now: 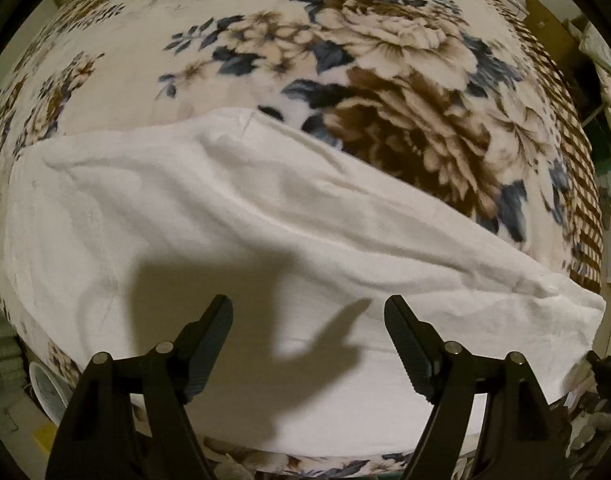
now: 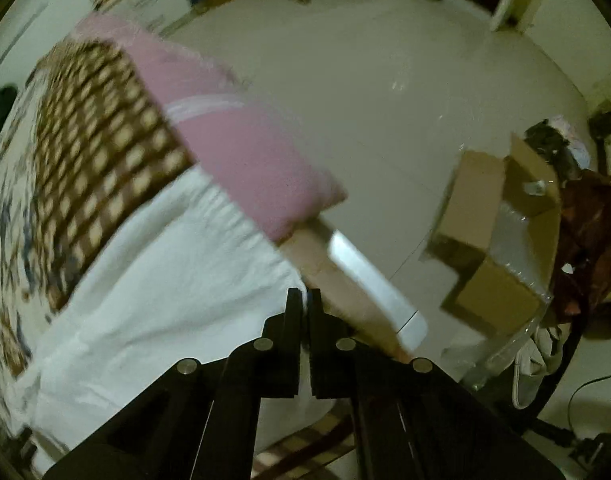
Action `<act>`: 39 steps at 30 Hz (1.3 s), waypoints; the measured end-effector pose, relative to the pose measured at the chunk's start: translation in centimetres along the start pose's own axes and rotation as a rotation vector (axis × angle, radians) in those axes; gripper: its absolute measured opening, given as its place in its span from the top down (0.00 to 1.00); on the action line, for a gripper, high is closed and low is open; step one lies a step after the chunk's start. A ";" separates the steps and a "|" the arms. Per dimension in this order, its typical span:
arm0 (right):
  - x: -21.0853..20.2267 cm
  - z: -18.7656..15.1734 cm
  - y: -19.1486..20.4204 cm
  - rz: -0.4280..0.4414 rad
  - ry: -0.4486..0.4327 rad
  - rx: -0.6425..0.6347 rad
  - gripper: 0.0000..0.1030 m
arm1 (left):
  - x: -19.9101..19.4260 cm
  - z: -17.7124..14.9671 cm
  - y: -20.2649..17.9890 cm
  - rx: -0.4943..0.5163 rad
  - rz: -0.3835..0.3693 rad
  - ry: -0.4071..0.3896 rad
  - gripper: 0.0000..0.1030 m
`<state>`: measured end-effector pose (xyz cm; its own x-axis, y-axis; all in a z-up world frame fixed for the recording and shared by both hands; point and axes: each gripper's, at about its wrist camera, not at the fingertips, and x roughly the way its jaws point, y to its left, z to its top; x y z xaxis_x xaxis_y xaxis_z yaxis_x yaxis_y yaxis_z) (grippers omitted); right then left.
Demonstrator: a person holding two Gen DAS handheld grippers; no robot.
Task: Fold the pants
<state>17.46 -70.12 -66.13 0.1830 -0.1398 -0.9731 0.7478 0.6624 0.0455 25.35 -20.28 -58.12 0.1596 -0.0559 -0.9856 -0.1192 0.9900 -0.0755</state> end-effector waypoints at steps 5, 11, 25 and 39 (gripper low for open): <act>1.9 0.9 0.3 -0.014 0.063 -0.021 0.97 | 0.2 0.4 0.5 -0.047 0.008 0.012 0.25; -1.1 0.2 3.1 -0.070 0.083 -0.081 0.49 | -1.5 3.5 1.1 -0.051 0.069 -0.044 0.25; 2.5 -11.3 30.2 0.434 0.682 0.009 0.39 | -0.4 7.4 8.8 -0.266 -0.025 0.079 0.25; 2.2 -13.1 33.1 0.260 0.631 0.161 0.97 | 3.5 10.8 10.7 -0.449 -0.289 0.175 0.96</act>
<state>34.22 -38.88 -69.73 -0.0003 0.4941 -0.8694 0.8242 0.4925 0.2796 35.23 -8.47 -60.70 0.0869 -0.3750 -0.9229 -0.5061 0.7813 -0.3652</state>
